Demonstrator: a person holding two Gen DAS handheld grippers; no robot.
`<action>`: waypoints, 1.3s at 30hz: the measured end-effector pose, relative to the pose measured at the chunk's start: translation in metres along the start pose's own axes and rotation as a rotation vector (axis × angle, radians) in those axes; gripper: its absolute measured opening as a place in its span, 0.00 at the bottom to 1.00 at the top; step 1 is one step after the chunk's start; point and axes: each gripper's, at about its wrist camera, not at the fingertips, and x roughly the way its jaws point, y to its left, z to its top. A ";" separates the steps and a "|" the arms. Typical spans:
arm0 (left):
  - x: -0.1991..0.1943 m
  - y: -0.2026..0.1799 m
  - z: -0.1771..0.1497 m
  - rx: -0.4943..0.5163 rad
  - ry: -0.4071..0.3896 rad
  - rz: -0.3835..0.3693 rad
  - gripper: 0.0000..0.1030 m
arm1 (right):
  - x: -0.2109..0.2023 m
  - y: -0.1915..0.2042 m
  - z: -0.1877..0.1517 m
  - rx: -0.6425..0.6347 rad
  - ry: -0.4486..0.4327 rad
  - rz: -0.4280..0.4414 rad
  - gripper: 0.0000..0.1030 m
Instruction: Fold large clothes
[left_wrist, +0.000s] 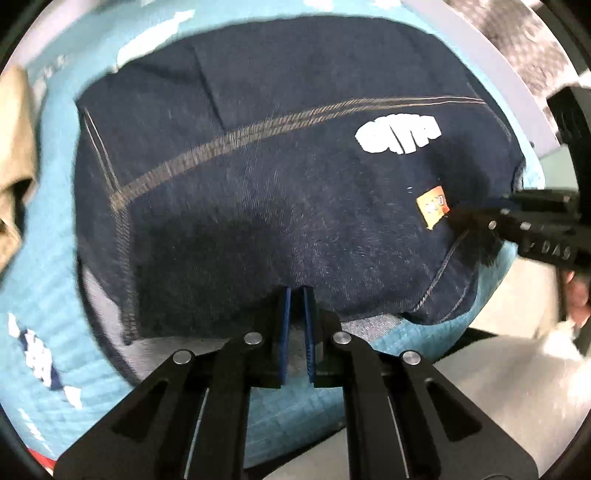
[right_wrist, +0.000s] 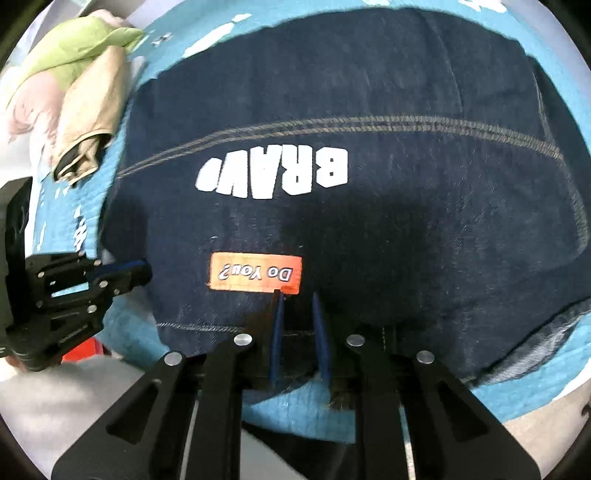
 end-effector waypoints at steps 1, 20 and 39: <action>-0.006 0.001 0.001 -0.001 -0.014 0.003 0.08 | -0.008 -0.004 0.001 0.014 -0.005 0.006 0.19; -0.005 0.111 -0.026 -0.358 -0.078 0.010 0.07 | -0.029 -0.115 0.001 0.153 -0.242 -0.434 0.42; -0.048 0.039 0.080 -0.183 -0.404 0.138 0.09 | -0.050 0.008 0.103 -0.115 -0.668 -0.091 0.02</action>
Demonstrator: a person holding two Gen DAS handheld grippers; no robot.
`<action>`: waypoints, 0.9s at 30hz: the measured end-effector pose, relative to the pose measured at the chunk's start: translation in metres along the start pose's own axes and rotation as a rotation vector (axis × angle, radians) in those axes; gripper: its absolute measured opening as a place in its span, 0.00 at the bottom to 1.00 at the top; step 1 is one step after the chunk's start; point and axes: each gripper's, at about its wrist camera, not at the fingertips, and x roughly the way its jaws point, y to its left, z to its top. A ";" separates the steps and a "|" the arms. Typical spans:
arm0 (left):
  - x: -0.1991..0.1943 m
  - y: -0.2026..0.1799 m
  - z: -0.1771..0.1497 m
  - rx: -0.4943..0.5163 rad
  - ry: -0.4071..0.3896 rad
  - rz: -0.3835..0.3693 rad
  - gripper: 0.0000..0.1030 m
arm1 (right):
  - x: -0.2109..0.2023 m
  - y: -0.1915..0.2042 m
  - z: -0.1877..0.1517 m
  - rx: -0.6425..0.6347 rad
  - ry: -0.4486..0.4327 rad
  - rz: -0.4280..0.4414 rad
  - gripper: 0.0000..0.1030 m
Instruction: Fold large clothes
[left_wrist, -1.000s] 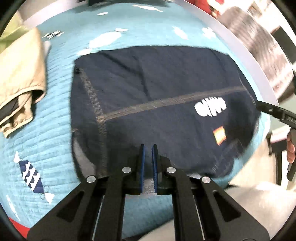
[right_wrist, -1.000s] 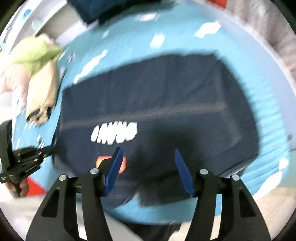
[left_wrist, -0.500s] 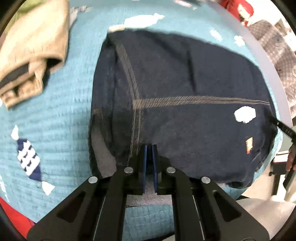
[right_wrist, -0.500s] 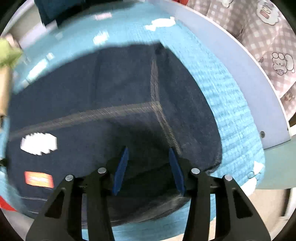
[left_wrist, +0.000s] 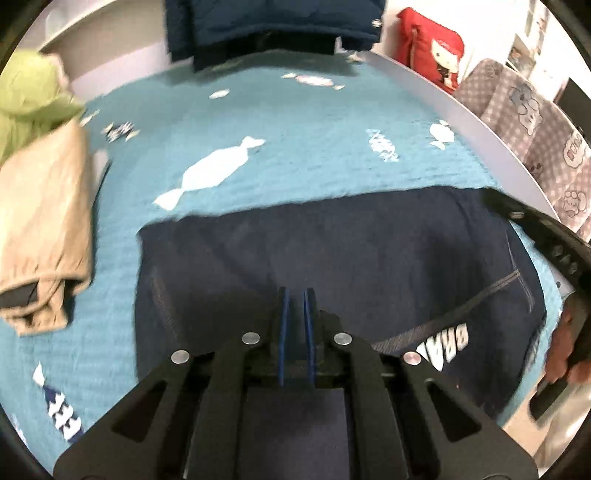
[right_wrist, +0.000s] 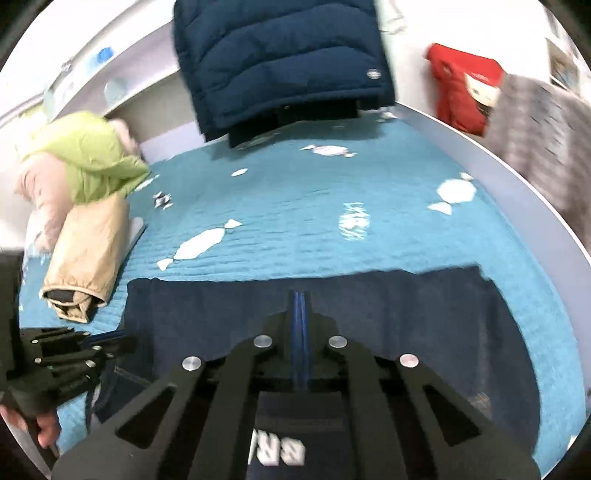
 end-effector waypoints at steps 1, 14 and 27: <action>0.010 -0.004 0.005 0.000 -0.004 -0.003 0.09 | 0.009 0.006 0.000 -0.002 0.014 0.020 0.02; 0.080 0.017 -0.001 0.030 -0.059 -0.091 0.02 | 0.080 -0.060 -0.014 -0.011 0.164 0.198 0.00; 0.016 0.061 -0.018 -0.102 -0.056 -0.020 0.03 | -0.012 -0.121 -0.021 0.150 0.120 -0.021 0.04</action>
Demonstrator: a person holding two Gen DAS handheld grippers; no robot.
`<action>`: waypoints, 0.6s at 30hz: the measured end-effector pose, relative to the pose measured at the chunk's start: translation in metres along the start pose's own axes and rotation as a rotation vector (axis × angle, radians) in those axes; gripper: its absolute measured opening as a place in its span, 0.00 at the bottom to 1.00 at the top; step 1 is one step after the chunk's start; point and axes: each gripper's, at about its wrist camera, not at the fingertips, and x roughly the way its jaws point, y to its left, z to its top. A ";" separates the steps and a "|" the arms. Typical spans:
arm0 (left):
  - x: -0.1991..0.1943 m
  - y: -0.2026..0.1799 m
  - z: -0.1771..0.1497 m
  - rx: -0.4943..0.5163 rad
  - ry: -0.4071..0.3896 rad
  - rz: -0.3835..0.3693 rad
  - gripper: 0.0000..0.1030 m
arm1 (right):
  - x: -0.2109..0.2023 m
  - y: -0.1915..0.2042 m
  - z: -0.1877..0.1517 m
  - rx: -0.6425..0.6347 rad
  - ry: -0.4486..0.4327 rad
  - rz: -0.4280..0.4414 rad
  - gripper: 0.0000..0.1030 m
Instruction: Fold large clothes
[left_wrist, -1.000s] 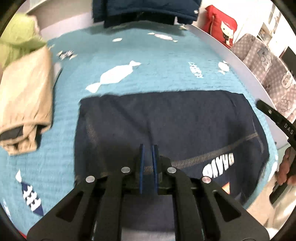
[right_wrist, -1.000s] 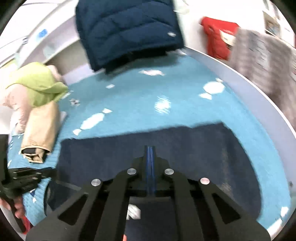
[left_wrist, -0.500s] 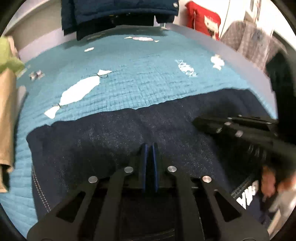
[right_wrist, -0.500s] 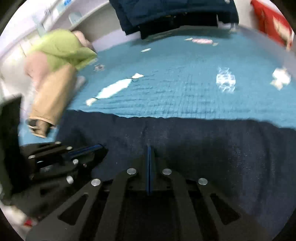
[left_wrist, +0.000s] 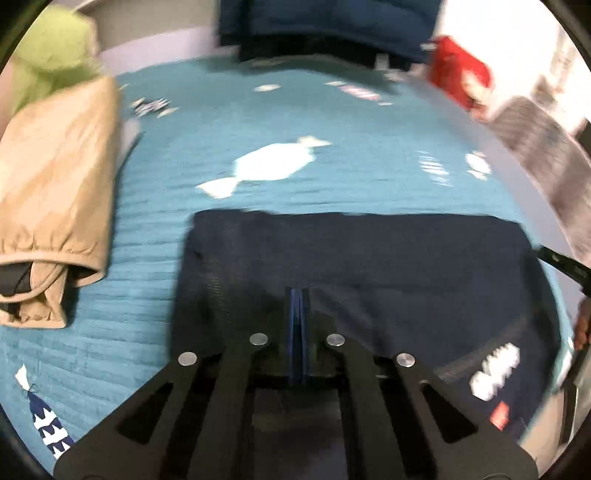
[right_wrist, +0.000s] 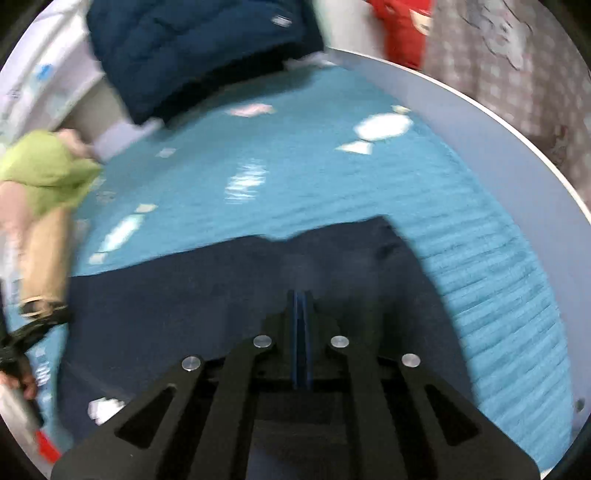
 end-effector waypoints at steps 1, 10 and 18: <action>-0.008 -0.015 -0.004 0.032 0.004 -0.032 0.03 | -0.004 0.016 -0.006 -0.014 0.010 0.028 0.05; 0.006 -0.084 -0.071 0.126 0.175 -0.166 0.02 | 0.015 0.122 -0.092 -0.153 0.153 0.184 0.05; -0.027 -0.002 -0.102 -0.045 0.148 0.016 0.02 | -0.022 0.006 -0.107 -0.017 0.164 -0.081 0.00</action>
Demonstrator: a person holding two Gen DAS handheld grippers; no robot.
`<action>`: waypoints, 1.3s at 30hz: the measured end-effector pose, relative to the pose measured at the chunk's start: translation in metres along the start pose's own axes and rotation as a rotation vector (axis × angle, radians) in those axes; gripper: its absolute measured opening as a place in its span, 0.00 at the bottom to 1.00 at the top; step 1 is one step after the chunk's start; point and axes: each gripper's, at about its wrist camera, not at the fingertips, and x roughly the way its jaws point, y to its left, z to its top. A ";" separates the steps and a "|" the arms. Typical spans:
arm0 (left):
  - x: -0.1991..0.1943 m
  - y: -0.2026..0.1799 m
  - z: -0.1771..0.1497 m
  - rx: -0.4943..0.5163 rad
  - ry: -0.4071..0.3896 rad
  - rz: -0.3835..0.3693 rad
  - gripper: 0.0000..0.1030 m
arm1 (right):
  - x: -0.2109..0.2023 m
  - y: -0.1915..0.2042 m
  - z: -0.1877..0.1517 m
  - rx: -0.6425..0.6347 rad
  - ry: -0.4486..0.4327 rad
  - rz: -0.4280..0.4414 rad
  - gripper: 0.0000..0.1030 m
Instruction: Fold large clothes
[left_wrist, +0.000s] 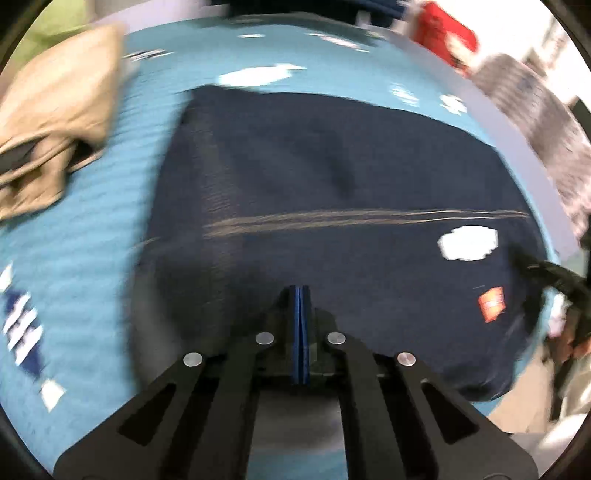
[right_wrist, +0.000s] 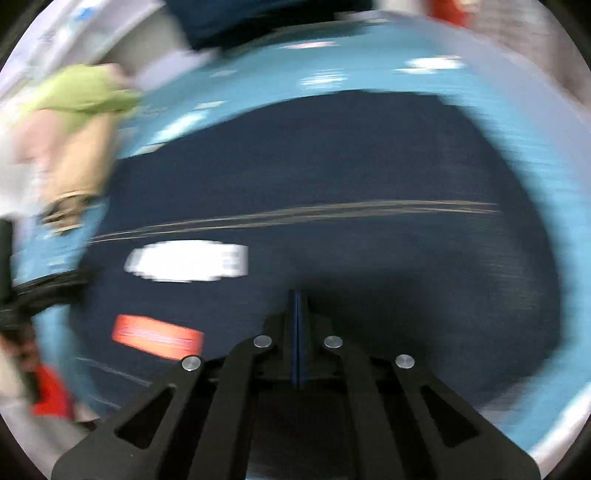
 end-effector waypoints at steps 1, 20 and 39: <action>-0.006 0.011 -0.004 -0.030 -0.002 0.028 0.02 | -0.010 -0.022 -0.001 0.062 -0.005 -0.028 0.00; -0.026 -0.023 -0.027 0.096 0.099 -0.137 0.05 | -0.044 0.029 -0.046 0.196 0.038 0.089 0.08; -0.013 0.083 -0.013 -0.418 0.133 -0.222 0.87 | -0.060 -0.095 -0.011 0.462 0.055 -0.069 0.87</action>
